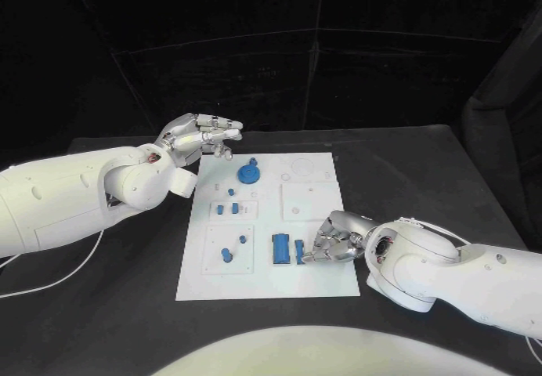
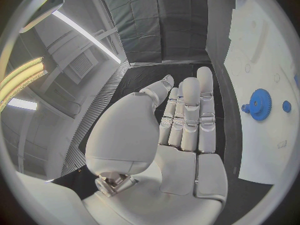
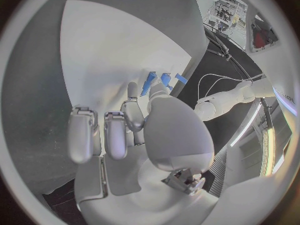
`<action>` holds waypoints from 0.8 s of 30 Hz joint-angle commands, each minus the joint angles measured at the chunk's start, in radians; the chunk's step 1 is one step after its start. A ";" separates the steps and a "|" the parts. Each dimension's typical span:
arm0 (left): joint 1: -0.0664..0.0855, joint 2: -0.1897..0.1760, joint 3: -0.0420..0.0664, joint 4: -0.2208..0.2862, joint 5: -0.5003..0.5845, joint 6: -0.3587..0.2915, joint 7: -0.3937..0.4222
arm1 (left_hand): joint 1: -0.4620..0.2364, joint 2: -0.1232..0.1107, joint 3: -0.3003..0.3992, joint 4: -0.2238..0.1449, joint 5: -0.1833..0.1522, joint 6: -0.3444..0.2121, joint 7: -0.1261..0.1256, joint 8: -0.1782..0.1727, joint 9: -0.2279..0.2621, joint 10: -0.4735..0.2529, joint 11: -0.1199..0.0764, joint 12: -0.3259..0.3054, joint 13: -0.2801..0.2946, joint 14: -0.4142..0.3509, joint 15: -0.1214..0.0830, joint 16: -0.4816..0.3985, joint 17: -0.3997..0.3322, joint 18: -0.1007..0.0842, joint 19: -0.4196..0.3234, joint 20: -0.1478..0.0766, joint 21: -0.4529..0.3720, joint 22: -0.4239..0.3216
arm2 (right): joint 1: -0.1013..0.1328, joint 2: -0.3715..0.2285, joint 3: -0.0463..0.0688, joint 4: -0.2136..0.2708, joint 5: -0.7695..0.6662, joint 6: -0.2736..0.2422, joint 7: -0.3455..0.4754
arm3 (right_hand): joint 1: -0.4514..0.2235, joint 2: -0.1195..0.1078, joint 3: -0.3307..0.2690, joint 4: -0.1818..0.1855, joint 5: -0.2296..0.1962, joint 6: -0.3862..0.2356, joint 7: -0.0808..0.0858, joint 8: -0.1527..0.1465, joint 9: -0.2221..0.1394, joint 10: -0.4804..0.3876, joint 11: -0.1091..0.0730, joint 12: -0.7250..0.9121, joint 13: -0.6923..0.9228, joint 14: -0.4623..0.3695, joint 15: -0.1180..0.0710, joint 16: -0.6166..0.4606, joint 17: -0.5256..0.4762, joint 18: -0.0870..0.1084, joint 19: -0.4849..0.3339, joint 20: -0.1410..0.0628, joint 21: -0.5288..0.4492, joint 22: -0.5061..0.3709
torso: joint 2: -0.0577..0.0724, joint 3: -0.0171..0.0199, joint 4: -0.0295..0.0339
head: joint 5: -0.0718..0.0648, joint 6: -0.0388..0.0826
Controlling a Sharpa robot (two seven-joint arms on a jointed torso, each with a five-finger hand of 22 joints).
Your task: Assemble the parts on the task board
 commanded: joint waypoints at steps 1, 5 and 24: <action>0.002 0.000 0.001 0.000 0.003 0.012 0.004 | -0.001 0.008 -0.006 -0.001 0.002 -0.003 0.002 0.001 0.000 -0.006 -0.002 0.006 -0.002 -0.007 -0.001 -0.001 -0.001 0.005 0.004 0.003 -0.004 -0.001 | 0.001 0.009 0.000 -0.007 -0.001 0.045 0.005 | 0.010 0.002 0.002 -0.006 -0.005 -0.006 0.000 0.000 0.001 -0.004 -0.001 -0.006 0.001 0.074 0.003 -0.004 0.098 -0.009 0.009 0.001 -0.003 0.010 | 0.002 -0.0002 0.0013 | 0.001 0.000; 0.002 0.000 0.001 0.001 0.003 0.012 0.004 | -0.001 0.008 -0.006 -0.001 0.002 -0.003 0.002 0.001 0.000 -0.006 -0.002 0.006 -0.002 -0.007 -0.001 -0.001 -0.001 0.005 0.004 0.003 -0.004 -0.001 | 0.001 0.022 0.000 -0.016 -0.002 0.047 -0.003 | 0.010 0.004 0.001 -0.006 -0.004 -0.005 0.000 0.001 0.002 -0.004 -0.001 -0.005 0.001 0.074 0.003 -0.004 0.098 -0.010 0.009 0.002 -0.003 0.010 | 0.002 -0.0001 0.0004 | 0.002 0.000; 0.002 -0.002 0.001 0.001 0.003 0.012 0.003 | -0.001 0.008 -0.006 -0.001 0.002 -0.003 0.002 0.001 0.000 -0.006 -0.002 0.006 -0.002 -0.007 -0.001 -0.001 -0.001 0.005 0.004 0.003 -0.004 -0.001 | 0.001 0.025 0.000 -0.019 0.006 0.007 0.020 | -0.003 0.028 -0.042 0.011 0.084 -0.008 0.000 0.003 0.011 -0.002 -0.001 -0.005 0.005 0.074 0.002 -0.006 0.097 -0.009 0.009 0.001 -0.004 0.010 | 0.000 0.0005 -0.0001 | 0.003 -0.002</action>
